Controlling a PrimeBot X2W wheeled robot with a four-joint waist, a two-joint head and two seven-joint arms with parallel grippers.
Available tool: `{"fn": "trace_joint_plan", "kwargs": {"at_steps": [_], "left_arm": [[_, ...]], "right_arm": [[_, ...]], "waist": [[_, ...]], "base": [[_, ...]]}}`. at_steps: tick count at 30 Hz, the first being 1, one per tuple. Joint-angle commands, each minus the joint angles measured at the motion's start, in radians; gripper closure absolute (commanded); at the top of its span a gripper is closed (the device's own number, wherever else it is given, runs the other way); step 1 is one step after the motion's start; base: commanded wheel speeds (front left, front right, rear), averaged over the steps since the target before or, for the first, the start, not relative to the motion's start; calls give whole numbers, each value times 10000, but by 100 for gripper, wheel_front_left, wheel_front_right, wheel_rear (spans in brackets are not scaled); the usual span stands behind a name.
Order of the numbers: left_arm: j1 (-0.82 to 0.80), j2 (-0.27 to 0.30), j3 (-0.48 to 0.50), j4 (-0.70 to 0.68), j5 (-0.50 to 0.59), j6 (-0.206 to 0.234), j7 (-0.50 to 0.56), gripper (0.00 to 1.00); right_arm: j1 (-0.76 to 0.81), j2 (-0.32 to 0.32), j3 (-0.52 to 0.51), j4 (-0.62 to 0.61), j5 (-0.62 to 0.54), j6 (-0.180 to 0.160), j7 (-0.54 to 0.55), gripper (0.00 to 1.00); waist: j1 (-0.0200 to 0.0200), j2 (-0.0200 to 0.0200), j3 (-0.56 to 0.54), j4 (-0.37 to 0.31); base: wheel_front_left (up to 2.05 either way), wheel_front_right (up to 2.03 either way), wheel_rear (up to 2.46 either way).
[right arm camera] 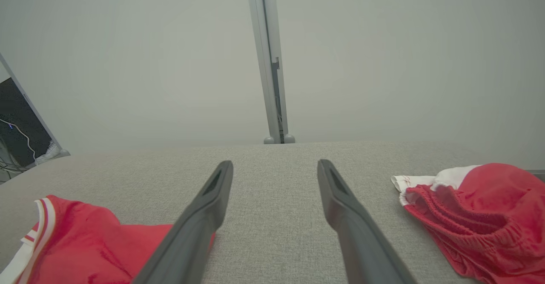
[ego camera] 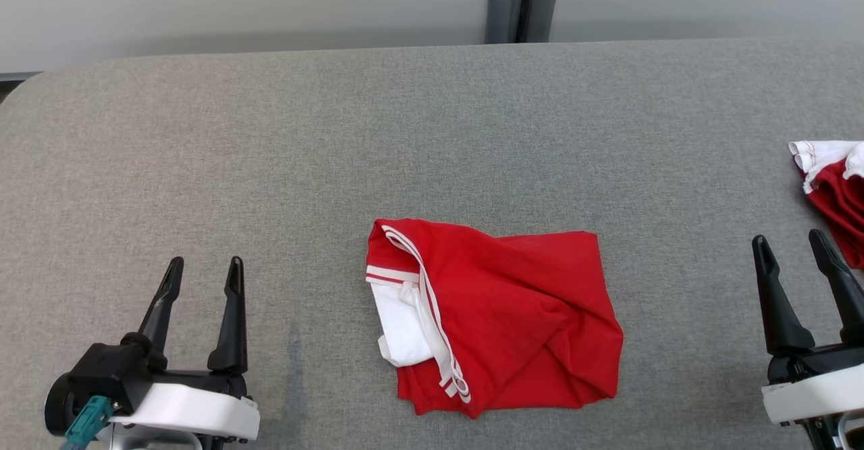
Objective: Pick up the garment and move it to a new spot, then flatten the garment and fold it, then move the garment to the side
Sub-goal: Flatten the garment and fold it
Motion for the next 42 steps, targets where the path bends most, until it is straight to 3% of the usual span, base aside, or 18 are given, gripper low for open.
{"fn": "trace_joint_plan", "kwargs": {"at_steps": [1, 3, 4, 5, 12, 19, 24, 34, 42], "left_arm": [[53, 66, 0, -35, -3, 73, -1, 0], [36, 66, -8, -61, -4, 85, 8, 0], [34, 68, -16, -77, 2, 102, 3, 0], [30, 71, -20, -94, 10, 107, 6, 0], [-161, 90, -46, -227, 43, 151, 16, 0], [-400, -89, -126, -173, 1, 107, -54, 0], [-591, -214, -151, -15, -56, -5, -145, 0], [-733, -324, -141, 300, -80, -161, -268, 0], [-787, -339, -103, 437, -80, -243, -325, 0]], "right_arm": [[-76, -52, -30, 44, 37, 1, -8, 0], [-107, -67, -6, 74, 43, 1, 10, 0], [-109, -81, 3, 99, 40, 1, 75, 29], [-113, -99, 59, 134, 67, 1, 165, 100], [-671, -401, 875, 205, 10, 1, 432, 100], [-1604, -808, 3600, 740, 398, -1, 853, 100], [-2159, -958, 4935, 1478, 885, -1, 735, 100], [-2975, -1226, 6601, 2926, 1673, -1, 791, 100], [-3111, -1453, 7607, 3035, 2425, -1, 1062, 100]], "waist": [[0, -1, 1, 6], [0, -1, 5, 15], [0, -1, 12, 20], [0, -1, 21, 23], [0, -1, 256, 65], [0, -1, 589, 274], [0, -1, 781, 454], [0, -1, 949, 487], [0, -1, 923, 423]], "base": [[0, 0, 0], [0, 0, 0], [0, 0, 0], [0, 0, 0], [0, 0, 0], [0, 0, 0], [0, 0, 0], [0, 0, 0], [0, 0, 0]]}}
